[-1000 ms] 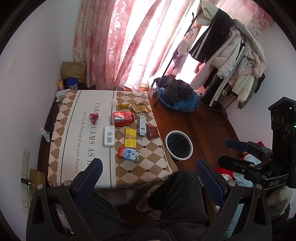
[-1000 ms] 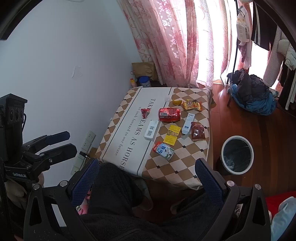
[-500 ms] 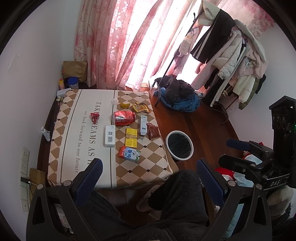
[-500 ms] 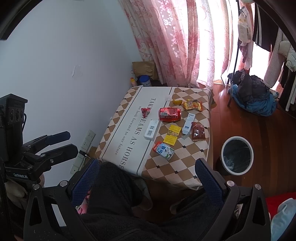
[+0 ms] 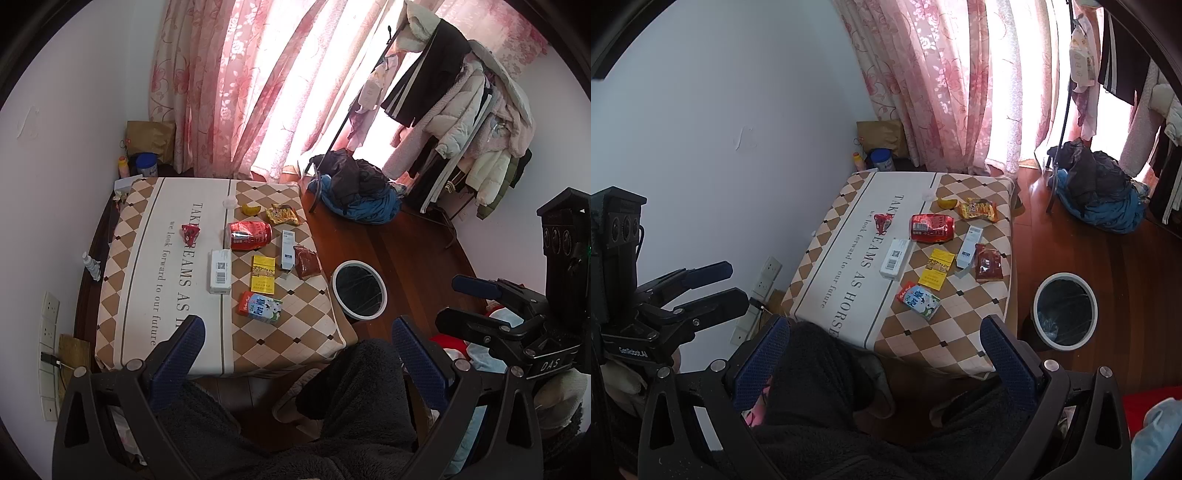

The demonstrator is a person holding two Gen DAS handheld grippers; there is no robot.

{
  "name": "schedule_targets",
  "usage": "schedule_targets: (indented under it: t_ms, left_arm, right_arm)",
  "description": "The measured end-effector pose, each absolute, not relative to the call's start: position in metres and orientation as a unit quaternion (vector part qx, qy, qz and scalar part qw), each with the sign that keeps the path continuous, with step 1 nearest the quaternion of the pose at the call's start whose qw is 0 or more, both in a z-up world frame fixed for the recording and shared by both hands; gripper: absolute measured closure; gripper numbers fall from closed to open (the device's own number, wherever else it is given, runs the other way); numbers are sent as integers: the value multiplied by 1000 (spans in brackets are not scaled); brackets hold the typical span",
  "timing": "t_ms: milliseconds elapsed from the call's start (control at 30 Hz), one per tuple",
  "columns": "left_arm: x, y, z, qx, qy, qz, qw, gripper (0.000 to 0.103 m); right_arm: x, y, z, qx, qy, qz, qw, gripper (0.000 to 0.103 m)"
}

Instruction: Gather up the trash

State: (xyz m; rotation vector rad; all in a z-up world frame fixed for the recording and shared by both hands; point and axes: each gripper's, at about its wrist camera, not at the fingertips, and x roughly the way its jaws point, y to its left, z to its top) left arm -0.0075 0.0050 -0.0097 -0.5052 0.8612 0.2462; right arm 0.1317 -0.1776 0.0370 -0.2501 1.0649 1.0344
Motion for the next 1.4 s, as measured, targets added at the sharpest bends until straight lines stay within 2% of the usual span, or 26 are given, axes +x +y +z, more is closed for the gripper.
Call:
schedule_targets:
  t_ms: [633, 767, 900, 1033, 1267, 1400]
  left_arm:
    - [-4, 15, -19, -246, 419, 121, 865, 0]
    - [8, 31, -39, -219, 424, 190, 858, 0]
    - [28, 66, -92, -193, 450, 279, 826, 0]
    - [46, 103, -161, -205, 497, 317, 782, 0]
    - [73, 145, -257, -208, 564, 360, 713, 0]
    - [82, 165, -298, -215, 593, 373, 680, 0]
  right_arm:
    - [136, -168, 37, -108, 485, 471, 729, 0]
    - [152, -160, 22, -94, 493, 445, 742, 0]
    - [178, -135, -28, -84, 520, 408, 746, 0]
    - [204, -99, -104, -84, 566, 367, 734, 0]
    - [245, -25, -229, -96, 628, 306, 709, 20]
    - [265, 12, -281, -114, 650, 278, 698, 21]
